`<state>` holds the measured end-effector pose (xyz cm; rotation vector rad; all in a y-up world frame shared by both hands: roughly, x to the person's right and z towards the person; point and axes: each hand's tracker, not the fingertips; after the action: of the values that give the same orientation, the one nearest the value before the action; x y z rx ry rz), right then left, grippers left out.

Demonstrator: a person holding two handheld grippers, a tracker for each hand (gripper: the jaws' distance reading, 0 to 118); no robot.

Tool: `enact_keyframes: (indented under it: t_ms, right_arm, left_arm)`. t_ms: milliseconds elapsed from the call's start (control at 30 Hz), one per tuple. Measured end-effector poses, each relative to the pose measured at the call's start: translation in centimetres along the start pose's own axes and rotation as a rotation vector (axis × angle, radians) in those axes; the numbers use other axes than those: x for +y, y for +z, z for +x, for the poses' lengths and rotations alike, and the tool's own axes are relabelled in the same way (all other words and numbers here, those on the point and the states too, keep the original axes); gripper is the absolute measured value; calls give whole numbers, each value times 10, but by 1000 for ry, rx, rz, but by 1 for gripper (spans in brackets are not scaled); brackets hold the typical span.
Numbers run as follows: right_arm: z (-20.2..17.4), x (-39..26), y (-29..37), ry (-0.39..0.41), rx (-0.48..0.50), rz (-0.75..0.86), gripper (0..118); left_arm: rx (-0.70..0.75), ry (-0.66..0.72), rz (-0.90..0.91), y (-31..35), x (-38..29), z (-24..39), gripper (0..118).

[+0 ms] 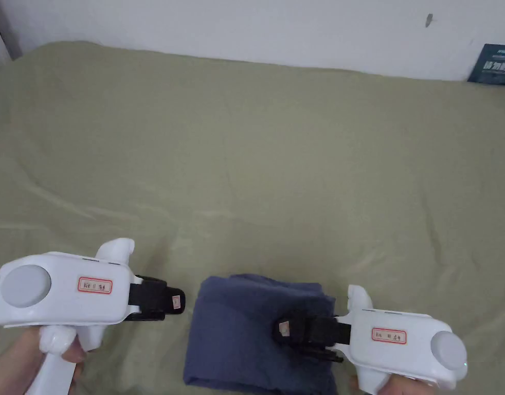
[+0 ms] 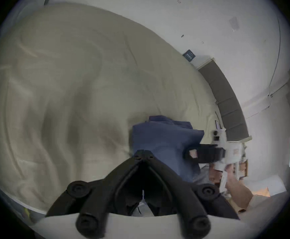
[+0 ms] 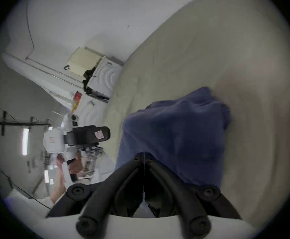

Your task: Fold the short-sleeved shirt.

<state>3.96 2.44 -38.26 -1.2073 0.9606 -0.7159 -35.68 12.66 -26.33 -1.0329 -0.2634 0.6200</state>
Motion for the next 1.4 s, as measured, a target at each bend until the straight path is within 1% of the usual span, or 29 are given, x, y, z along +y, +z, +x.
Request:
enact_keyframes:
  t_ms: [33,67,100,133,167,200,267,300,367,433,500,533,567,600,633,667,700,800,867,900,1000,1033,1200,1300,1400]
  right_arm:
    - [11,1,-3,-30,22,-16,1]
    - [23,3,-5,-81,36,-32,1]
    - [33,3,-5,-125,70,-32,1]
    - [37,3,-4,-159,144,-28,1]
    - [42,3,-3,-173,147,-22,1]
    - [41,2,-2,-163,130,-17,1]
    - [38,2,-3,-144,128,-21,1]
    - [36,1,-3,-145,129,-23,1]
    - [38,2,-3,-161,141,-28,1]
    - [37,2,-4,-157,143,-31,1]
    - [37,2,-4,-166,144,-33,1]
    - [37,2,-4,-171,147,-32,1]
    - [38,3,-4,-177,148,-32,1]
    - [35,4,-4,-177,141,-33,1]
    - [30,4,-4,-166,112,-34,1]
    - [21,4,-3,-137,87,-28,1]
    - [12,4,0,-94,33,-17,1]
    - [-20,2,3,57,-32,8,1]
    - [-37,2,2,116,-40,20,1]
    - [-46,2,0,149,-57,28,1]
    - [-67,1,-10,290,-131,69,1]
    - [-72,1,-17,311,-140,64,1]
    - [-84,-1,-47,306,-117,48,1]
    - [-89,0,-64,309,-102,35,1]
    - [-92,5,-80,304,-86,32,1]
  left_arm:
    - [-33,29,-12,-2,1,-5,1]
    - [-67,54,-19,-5,3,-13,1]
    - [-113,73,-27,-7,3,-18,1]
    - [-137,89,-29,-9,4,-21,2]
    - [-164,104,-29,-12,4,-23,13]
    - [-204,112,-32,-17,5,-27,39]
    - [-284,146,-85,-34,5,-30,118]
    - [-304,179,-60,-40,6,-34,116]
    - [-361,221,-111,-55,-2,-34,101]
    - [-361,217,-141,-75,-9,-32,94]
    - [-348,192,-133,-88,-8,-29,72]
    - [-329,184,-113,-89,-9,-29,53]
    - [-261,186,-106,-88,-9,-31,28]
    - [-244,204,-111,-92,-10,-31,28]
    - [-315,231,-118,-90,-10,-34,28]
    - [-312,234,-129,-87,-9,-33,28]
    - [-297,208,-130,-81,-8,-27,28]
    - [-272,166,-130,-70,12,-41,28]
    - [-248,141,-121,-50,22,-39,28]
    - [-225,124,-108,-38,28,-44,28]
    - [-156,88,-85,6,51,-68,28]
    - [-114,82,-73,24,59,-79,28]
    - [50,66,-49,107,97,-144,28]
    - [136,104,-38,149,119,-190,28]
    - [236,110,-33,180,141,-226,28]
